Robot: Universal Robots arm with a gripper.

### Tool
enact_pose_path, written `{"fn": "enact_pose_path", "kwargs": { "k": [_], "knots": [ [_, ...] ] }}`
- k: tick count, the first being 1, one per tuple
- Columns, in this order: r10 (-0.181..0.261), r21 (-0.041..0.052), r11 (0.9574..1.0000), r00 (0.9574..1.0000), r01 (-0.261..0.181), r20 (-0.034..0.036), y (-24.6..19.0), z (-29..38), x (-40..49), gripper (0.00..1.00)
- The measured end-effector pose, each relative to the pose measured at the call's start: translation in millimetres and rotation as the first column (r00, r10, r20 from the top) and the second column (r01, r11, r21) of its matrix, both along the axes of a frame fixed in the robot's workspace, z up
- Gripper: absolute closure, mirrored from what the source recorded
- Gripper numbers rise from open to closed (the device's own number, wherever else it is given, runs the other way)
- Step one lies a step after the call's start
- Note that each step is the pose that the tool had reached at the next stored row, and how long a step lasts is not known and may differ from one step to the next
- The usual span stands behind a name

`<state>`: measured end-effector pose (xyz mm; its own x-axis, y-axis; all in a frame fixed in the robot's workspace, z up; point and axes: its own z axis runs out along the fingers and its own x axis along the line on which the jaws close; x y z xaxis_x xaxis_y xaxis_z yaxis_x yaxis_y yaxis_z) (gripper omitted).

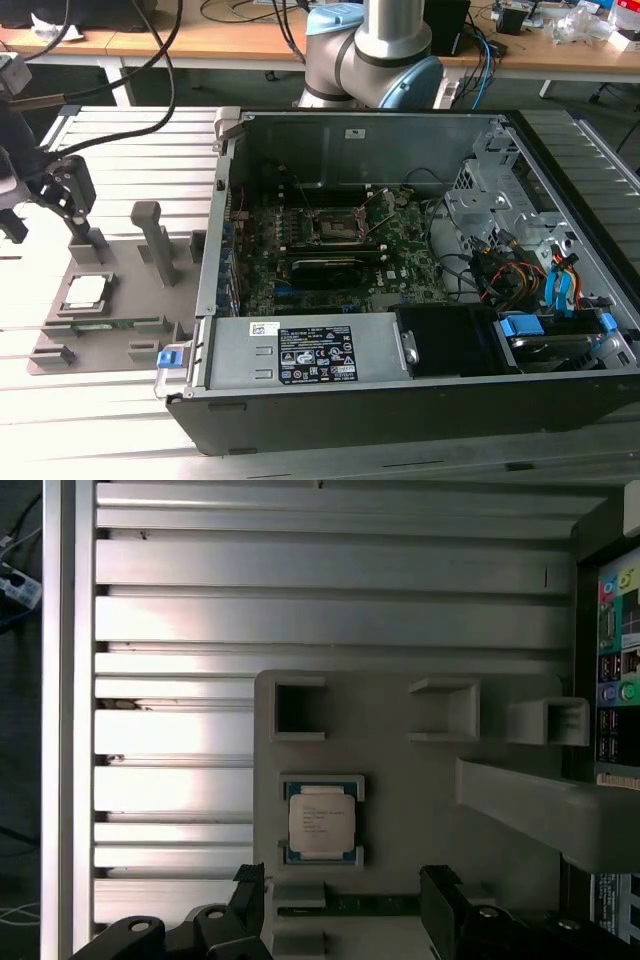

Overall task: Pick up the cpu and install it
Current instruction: 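Pick up the cpu and move it towards the insertion slot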

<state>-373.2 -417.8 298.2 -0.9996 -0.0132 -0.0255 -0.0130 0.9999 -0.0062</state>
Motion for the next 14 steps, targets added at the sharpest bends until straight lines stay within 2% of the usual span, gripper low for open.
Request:
{"fn": "enact_pose_path", "kwargs": {
  "k": [3,5,8,14],
  "knots": [
    [0.000,-0.0002,1.0000,1.0000,0.000,0.0000,-0.4,-4.0,-0.1,0.27],
    [0.000,-0.0003,1.0000,1.0000,0.000,0.0001,-0.7,-10.2,-0.1,0.27],
    [0.000,-0.0005,1.0000,1.0000,0.000,0.0000,-1.4,-15.8,-0.1,0.27],
    [0.000,-0.0005,1.0000,1.0000,0.000,0.0001,-5.2,-22.9,-0.2,0.27]
  ]
}}
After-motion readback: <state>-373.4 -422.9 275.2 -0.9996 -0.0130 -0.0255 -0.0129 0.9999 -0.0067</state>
